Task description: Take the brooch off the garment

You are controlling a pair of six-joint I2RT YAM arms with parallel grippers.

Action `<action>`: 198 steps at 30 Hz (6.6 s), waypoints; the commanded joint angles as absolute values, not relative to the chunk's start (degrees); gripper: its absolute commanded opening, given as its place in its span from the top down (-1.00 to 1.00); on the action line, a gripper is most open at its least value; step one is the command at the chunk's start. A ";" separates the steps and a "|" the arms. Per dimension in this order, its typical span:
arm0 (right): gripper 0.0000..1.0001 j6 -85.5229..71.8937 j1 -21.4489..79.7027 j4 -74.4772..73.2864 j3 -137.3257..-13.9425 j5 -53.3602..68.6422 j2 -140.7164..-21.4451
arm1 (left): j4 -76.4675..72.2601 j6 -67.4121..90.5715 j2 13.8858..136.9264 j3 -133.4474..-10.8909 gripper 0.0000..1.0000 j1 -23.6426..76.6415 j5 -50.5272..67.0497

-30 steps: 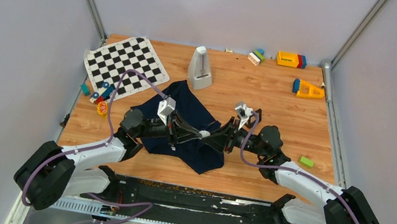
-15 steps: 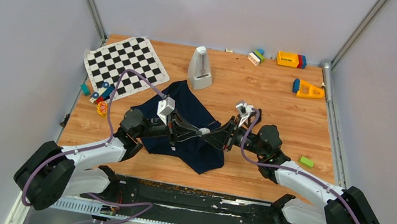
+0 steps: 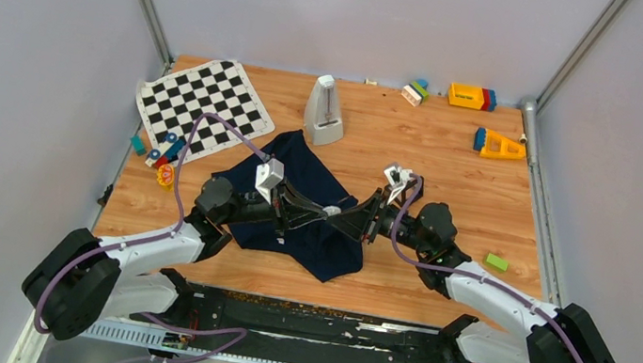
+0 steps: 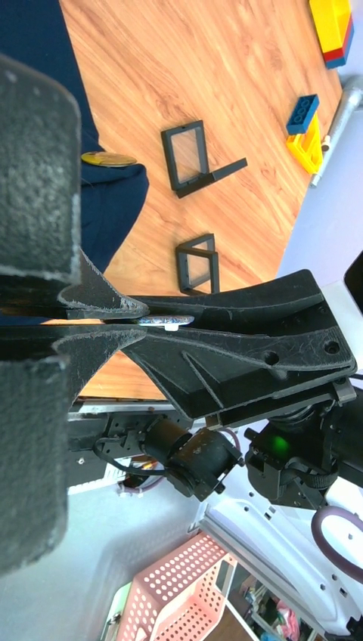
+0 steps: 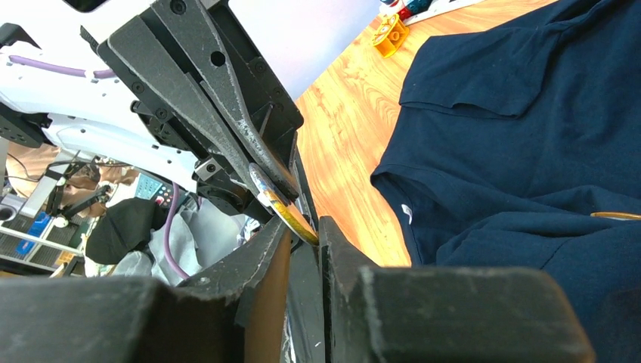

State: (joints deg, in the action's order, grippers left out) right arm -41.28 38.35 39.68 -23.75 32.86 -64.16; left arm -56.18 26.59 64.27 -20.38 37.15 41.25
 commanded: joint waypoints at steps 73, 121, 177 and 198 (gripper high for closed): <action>0.02 -53.26 23.12 -16.93 -48.86 -22.76 -78.01 | -9.26 19.08 81.24 -37.60 1.00 38.86 -11.54; 0.94 -34.71 25.54 -7.11 -43.28 13.30 -75.56 | -35.16 -8.42 71.15 -26.29 1.00 56.23 -3.09; 0.90 -28.15 36.00 -2.66 -35.14 16.05 -72.51 | -39.54 -23.62 90.47 -28.82 0.68 59.84 -1.88; 0.21 -27.99 35.88 -4.23 -34.37 11.70 -70.51 | -41.54 -12.62 87.27 -28.30 0.04 58.74 6.21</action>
